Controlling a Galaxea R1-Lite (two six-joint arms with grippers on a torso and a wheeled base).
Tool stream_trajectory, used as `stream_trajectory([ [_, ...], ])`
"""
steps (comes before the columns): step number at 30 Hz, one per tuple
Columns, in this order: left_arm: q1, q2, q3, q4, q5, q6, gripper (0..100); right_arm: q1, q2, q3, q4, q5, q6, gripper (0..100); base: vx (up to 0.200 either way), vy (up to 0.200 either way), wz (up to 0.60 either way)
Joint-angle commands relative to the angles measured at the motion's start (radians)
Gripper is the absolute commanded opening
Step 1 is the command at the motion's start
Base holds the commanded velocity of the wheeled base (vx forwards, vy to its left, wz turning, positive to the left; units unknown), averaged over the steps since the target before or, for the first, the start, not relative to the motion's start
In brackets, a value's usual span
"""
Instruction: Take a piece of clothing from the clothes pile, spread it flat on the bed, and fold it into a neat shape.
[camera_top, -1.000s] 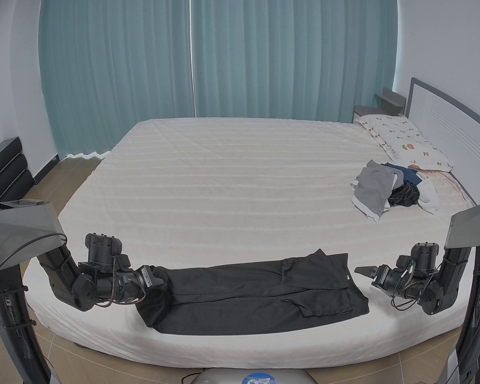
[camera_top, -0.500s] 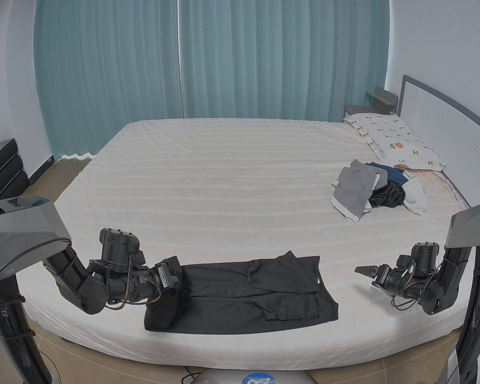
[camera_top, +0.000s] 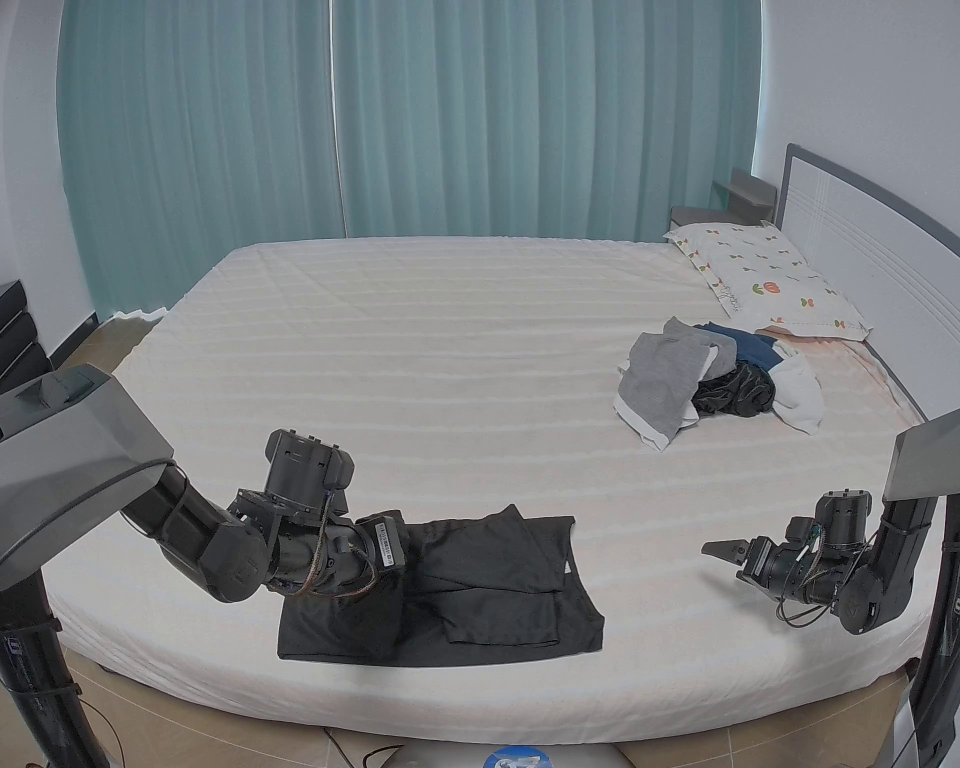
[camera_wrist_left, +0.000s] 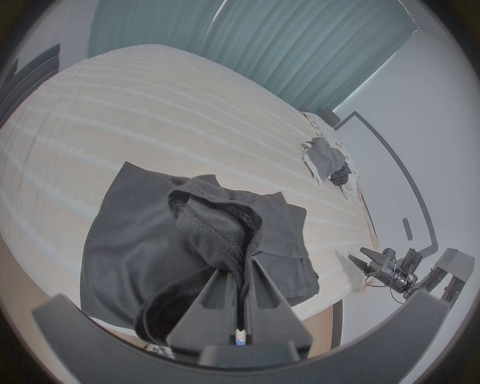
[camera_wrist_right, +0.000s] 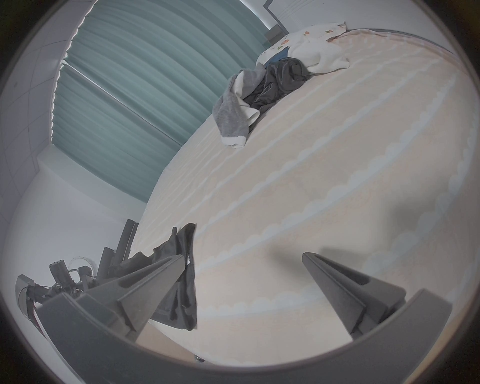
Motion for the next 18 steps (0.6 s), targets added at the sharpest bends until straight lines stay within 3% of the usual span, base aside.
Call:
stream_trajectory([
  [1,-0.032,0.016,-0.066,0.049,0.016,0.000,0,0.007,0.011,0.001,-0.002,0.001,0.000,100,0.000,-0.200,0.00],
  [13,-0.089,0.090,-0.192,0.135,0.065,-0.005,0,0.008,0.012,0.004,-0.002,0.001,0.000,100,0.000,-0.200,0.00],
  [18,-0.106,0.125,-0.216,0.143,0.071,-0.008,0,0.008,0.011,0.004,0.000,0.001,-0.002,100,0.000,0.000,0.00],
])
